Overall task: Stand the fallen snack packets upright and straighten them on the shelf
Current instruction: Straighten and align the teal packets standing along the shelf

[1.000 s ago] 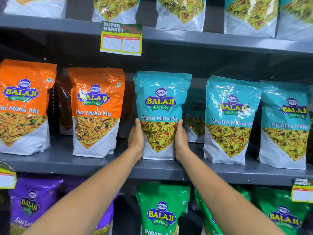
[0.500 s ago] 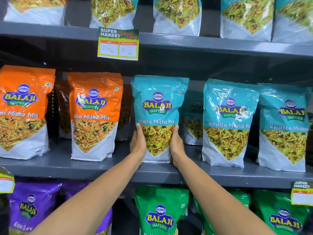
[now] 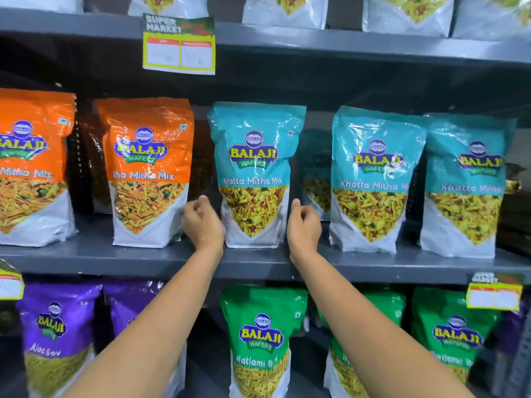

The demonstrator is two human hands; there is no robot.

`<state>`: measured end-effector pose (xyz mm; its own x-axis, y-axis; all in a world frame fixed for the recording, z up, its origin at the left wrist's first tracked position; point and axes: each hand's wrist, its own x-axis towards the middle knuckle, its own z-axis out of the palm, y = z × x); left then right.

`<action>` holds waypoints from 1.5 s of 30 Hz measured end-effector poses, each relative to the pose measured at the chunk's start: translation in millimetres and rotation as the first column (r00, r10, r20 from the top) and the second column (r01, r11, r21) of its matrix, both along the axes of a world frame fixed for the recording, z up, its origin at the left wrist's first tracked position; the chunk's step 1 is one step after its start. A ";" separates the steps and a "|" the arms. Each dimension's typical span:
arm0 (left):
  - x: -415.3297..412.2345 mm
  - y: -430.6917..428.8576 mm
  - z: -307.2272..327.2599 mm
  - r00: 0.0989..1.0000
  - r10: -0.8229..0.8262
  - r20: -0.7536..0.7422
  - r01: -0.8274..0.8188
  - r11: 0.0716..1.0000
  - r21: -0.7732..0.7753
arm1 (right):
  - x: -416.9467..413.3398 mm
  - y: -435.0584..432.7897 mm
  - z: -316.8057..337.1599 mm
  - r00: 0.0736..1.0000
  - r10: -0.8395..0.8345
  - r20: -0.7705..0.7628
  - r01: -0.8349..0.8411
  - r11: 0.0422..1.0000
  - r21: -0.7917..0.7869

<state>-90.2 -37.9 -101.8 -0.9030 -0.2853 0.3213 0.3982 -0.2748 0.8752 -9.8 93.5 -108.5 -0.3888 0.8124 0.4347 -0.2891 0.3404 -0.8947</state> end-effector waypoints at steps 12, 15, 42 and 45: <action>83.2 66.2 -16.5 0.926 -0.324 -0.193 0.289 0.938 -0.189 | 111.3 63.3 -23.4 0.952 -0.303 -0.047 0.303 0.953 -0.009; 111.0 111.2 -7.6 0.856 -0.510 -0.083 0.470 0.836 -0.284 | 138.8 97.6 -22.2 0.914 -0.396 -0.091 0.405 0.906 0.126; 77.1 194.7 63.4 0.924 -0.291 -0.250 0.273 0.956 -0.105 | 102.3 216.9 71.9 0.963 0.177 -0.201 -0.184 0.983 -0.014; 76.2 195.5 64.6 0.923 -0.285 -0.259 0.267 0.958 -0.103 | 104.9 218.3 66.4 0.926 0.269 -0.266 -0.277 0.961 0.005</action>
<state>-14.0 157.6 -37.2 -0.8206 -0.0080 0.5714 0.5367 -0.3540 0.7659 95.1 311.8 -42.1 -0.4740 0.7061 0.5261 -0.5915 0.1873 -0.7843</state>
